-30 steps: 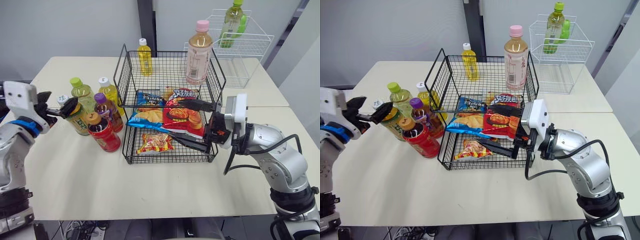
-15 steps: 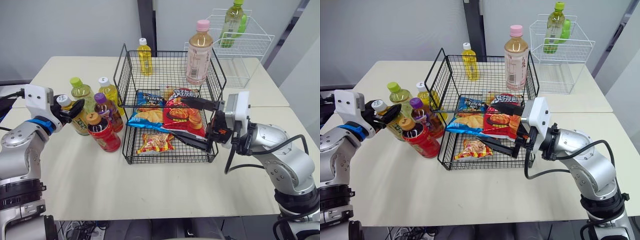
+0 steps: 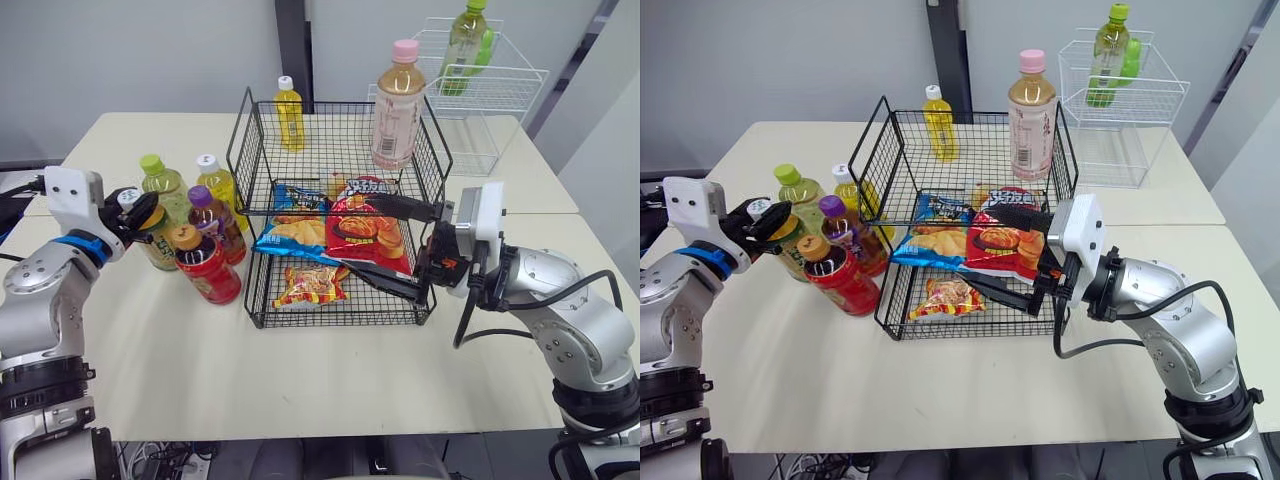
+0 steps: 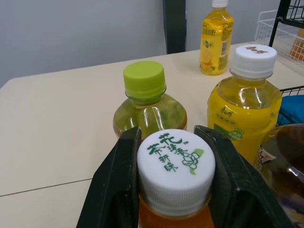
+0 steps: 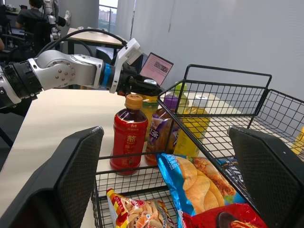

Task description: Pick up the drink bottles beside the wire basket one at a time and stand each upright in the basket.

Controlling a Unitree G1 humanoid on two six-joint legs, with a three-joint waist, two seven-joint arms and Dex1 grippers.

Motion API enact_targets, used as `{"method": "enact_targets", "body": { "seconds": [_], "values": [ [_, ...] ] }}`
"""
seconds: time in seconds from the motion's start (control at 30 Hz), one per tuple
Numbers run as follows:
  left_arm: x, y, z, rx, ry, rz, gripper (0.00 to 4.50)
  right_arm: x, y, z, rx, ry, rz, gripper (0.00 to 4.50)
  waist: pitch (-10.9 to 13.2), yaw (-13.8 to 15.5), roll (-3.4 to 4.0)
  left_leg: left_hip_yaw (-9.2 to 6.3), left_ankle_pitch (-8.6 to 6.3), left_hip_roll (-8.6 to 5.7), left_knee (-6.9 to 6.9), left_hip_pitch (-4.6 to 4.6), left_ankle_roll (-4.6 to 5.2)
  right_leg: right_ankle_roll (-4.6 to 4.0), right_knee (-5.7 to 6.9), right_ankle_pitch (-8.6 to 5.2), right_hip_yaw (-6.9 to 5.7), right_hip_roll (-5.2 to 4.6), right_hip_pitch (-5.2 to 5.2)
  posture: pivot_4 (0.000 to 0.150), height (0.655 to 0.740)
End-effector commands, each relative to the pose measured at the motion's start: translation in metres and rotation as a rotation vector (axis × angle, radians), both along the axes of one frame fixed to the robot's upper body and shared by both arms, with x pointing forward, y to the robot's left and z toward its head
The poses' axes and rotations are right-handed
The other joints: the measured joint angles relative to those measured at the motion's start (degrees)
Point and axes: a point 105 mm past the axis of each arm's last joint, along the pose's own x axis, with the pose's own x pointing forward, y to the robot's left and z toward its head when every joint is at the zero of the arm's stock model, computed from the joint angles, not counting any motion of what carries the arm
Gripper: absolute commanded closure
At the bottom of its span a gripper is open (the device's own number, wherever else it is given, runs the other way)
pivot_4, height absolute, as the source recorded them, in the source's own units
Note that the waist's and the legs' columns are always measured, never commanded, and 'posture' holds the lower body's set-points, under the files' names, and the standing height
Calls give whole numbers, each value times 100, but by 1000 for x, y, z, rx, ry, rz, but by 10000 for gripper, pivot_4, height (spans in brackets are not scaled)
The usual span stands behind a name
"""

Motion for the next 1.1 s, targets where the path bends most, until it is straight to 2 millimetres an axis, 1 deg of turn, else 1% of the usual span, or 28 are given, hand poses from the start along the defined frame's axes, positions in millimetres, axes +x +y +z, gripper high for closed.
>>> {"method": "enact_targets", "body": {
  "seconds": [0.03,0.17,0.33,0.4,0.47,0.53,0.63,0.7,0.73,0.8,0.87,0.97,1.0,1.1],
  "values": [
    [-18,-3,48,22,-127,-77,31418,-6,-3,13,36,-63,14,0,6,5,-7,0,0,0,-1,-7,0,0,-1,0,-1,0,-7,1500,7400],
    [-39,-13,79,50,-139,-229,31418,-6,-3,12,30,-83,26,0,33,5,-41,-7,0,3,-2,-25,0,0,-2,0,-8,2,-23,1500,7400],
    [-61,-23,125,99,-120,-377,31418,-4,-4,14,53,-106,8,0,43,5,-43,-3,0,2,-16,-26,-1,-1,-14,0,-6,1,-25,1500,7400],
    [-67,-30,146,130,-121,-438,31418,-2,-6,16,69,-126,-15,0,47,17,-42,-5,0,3,-20,-26,0,-1,-18,-1,-10,1,-25,1500,7400],
    [-69,-40,170,137,-158,-505,31418,-1,-7,18,90,-149,-41,0,51,24,-36,-7,0,2,-22,-26,0,-2,-23,-2,-14,2,-23,1500,7400],
    [-68,-50,187,156,-189,-554,31418,1,-9,20,102,-171,-68,0,53,35,-33,-9,1,1,-22,-28,-1,0,-29,-1,-17,2,-18,1500,7400],
    [-55,-77,220,164,-297,-671,31418,4,-11,25,131,-202,-129,0,54,51,-34,-5,1,0,-25,-30,-1,13,-53,7,-14,3,-13,1500,7400],
    [-46,-92,235,159,-337,-736,31418,6,-11,27,144,-210,-167,0,54,53,-34,-9,2,-2,-20,-38,-1,16,-53,9,-19,4,-11,1500,7400],
    [-42,-98,240,160,-347,-760,31418,7,-12,27,148,-213,-185,0,54,38,-34,-1,1,-3,-21,-37,-1,19,-56,11,-9,3,-12,1500,7400],
    [-32,-116,249,175,-372,-822,31418,8,-15,29,163,-213,-228,0,55,20,-33,4,1,-5,-22,-39,-1,20,-58,12,-3,0,-14,1500,7400],
    [-25,-127,254,190,-381,-865,31418,10,-16,31,169,-219,-262,0,56,-2,-30,3,2,-5,-22,-41,-1,19,-57,12,-5,1,-17,1500,7400],
    [-7,-155,255,194,-379,-942,31418,9,-19,35,195,-229,-330,0,57,-5,-28,4,2,-3,-24,-47,0,18,-50,11,-4,4,-31,1500,7400],
    [-3,-159,255,198,-377,-951,31418,9,-19,35,198,-232,-342,0,57,-5,-28,3,2,-3,-24,-57,0,18,-49,12,-5,5,-40,1500,7400],
    [19,-190,249,175,-362,-984,31418,11,-21,38,210,-244,-407,0,57,-14,-28,6,3,-3,-17,-103,0,2,-40,21,0,4,-81,1500,7400]
  ]
}}
